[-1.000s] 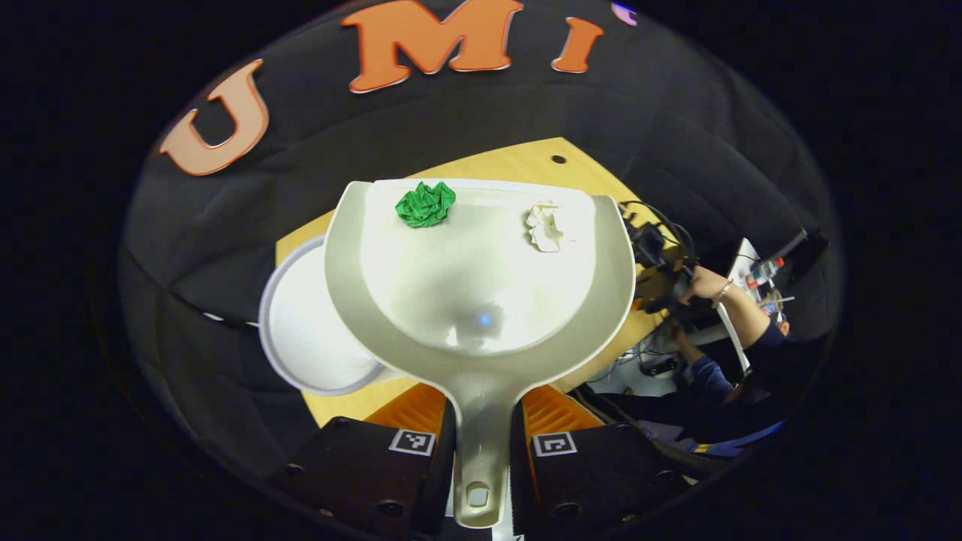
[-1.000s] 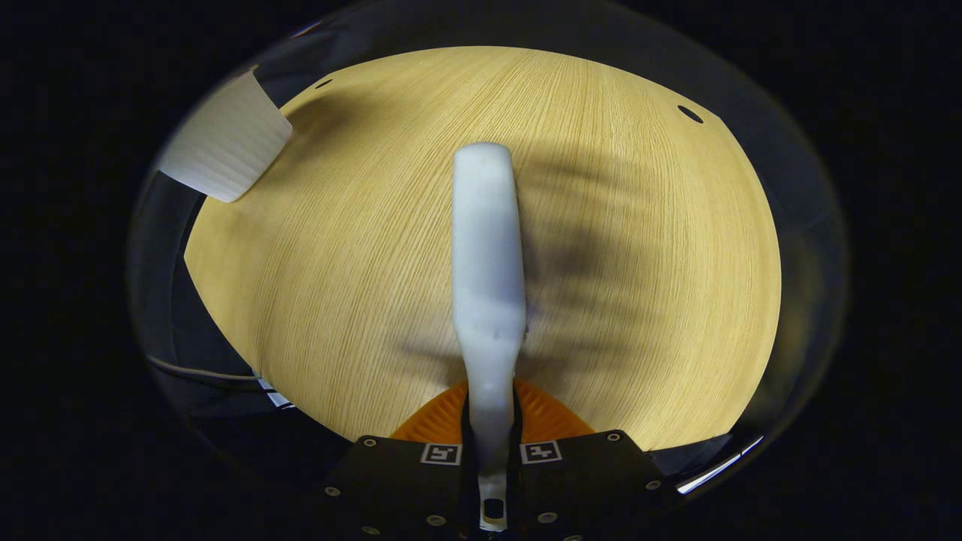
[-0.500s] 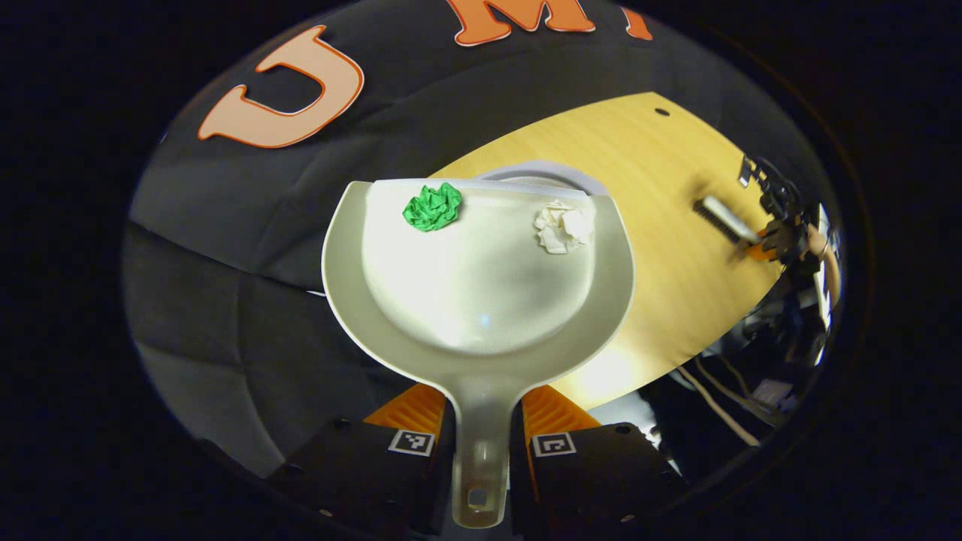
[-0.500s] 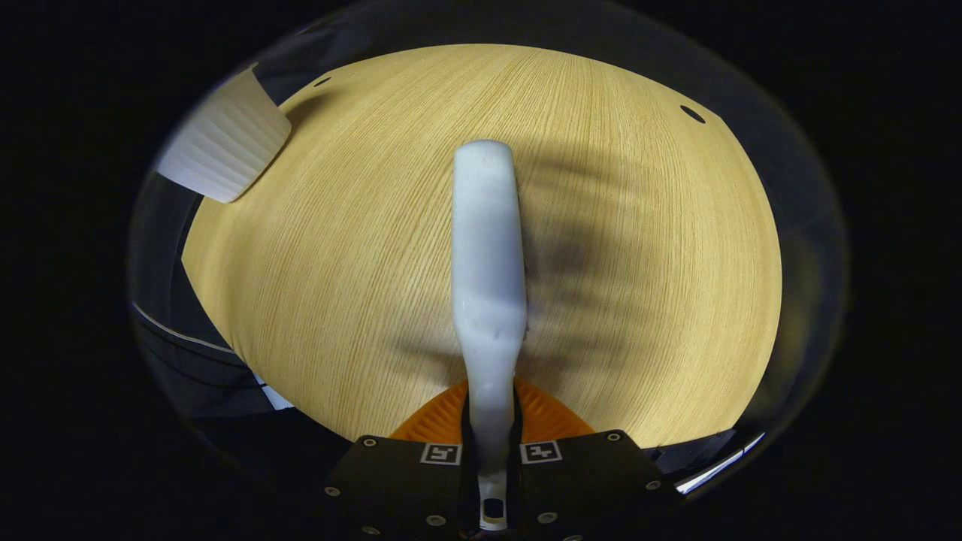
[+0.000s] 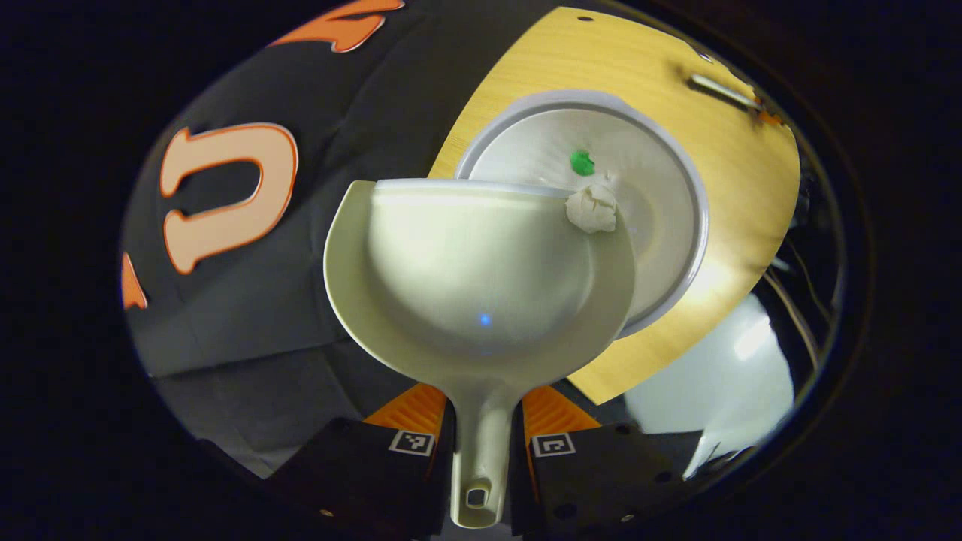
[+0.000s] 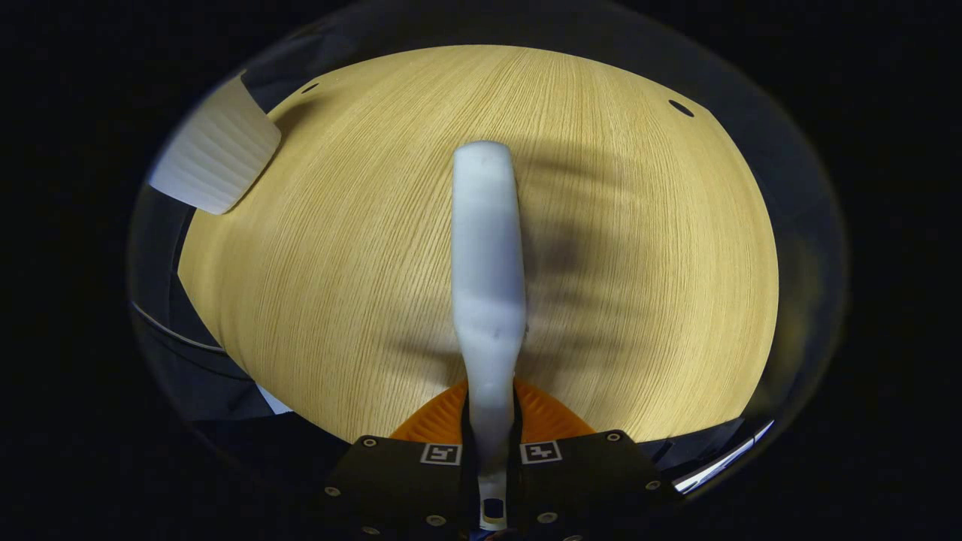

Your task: Pick up the small broom and dustpan from the desktop, sweep the trash into the dustpan with the broom, and then empty the trash into the garbage bin.

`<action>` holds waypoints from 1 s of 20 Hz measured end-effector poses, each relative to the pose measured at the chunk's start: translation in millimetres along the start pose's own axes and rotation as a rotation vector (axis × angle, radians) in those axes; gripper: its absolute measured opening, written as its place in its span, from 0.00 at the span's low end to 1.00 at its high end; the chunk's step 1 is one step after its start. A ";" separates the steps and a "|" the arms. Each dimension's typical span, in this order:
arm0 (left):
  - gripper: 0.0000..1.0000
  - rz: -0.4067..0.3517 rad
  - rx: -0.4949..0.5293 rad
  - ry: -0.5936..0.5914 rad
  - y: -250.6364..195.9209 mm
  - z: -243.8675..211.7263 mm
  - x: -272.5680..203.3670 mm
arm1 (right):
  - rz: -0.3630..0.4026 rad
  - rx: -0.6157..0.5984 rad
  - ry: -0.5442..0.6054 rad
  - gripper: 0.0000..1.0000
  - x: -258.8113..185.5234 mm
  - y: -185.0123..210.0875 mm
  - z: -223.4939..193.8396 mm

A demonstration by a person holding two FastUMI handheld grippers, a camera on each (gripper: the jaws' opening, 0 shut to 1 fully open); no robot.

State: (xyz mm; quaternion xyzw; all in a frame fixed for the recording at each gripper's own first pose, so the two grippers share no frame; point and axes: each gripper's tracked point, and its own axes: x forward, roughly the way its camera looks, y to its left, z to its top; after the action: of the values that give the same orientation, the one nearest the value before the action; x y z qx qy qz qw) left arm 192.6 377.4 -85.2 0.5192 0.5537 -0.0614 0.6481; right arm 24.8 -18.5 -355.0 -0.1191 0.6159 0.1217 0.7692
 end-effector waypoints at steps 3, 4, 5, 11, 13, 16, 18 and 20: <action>0.33 0.027 0.085 0.023 8.1 1.9 -4.4 | -0.003 0.011 0.000 0.13 0.1 -0.3 -0.2; 0.33 0.031 0.095 0.023 9.3 2.6 -3.8 | -0.005 0.012 0.001 0.13 0.6 -0.1 -0.5; 0.33 0.023 0.080 0.022 7.7 1.0 -1.9 | -0.007 0.012 0.001 0.13 0.8 0.0 -0.5; 0.33 -0.126 -0.216 -0.092 -31.2 6.3 8.8 | -0.006 0.026 0.000 0.14 0.2 0.1 -0.4; 0.33 -0.143 -0.349 -0.142 -39.8 7.4 15.3 | -0.006 0.027 0.002 0.14 0.9 0.5 -0.9; 0.33 -0.201 -0.585 -0.268 -52.6 25.7 5.9 | -0.007 0.027 0.002 0.14 0.5 0.0 -0.5; 0.33 -0.249 -0.691 -0.372 -72.3 52.5 -12.0 | -0.005 0.026 0.002 0.14 0.9 0.0 -0.7; 0.33 -0.288 -0.724 -0.478 -88.0 78.9 -35.2 | -0.002 0.022 0.003 0.14 0.7 -0.3 -0.5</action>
State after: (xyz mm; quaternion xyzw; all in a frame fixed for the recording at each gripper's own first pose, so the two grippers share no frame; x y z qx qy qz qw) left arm 173.3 261.6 -123.0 0.1482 0.4412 -0.0714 0.8822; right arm 24.6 -18.9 -355.8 -0.1115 0.6182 0.1141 0.7697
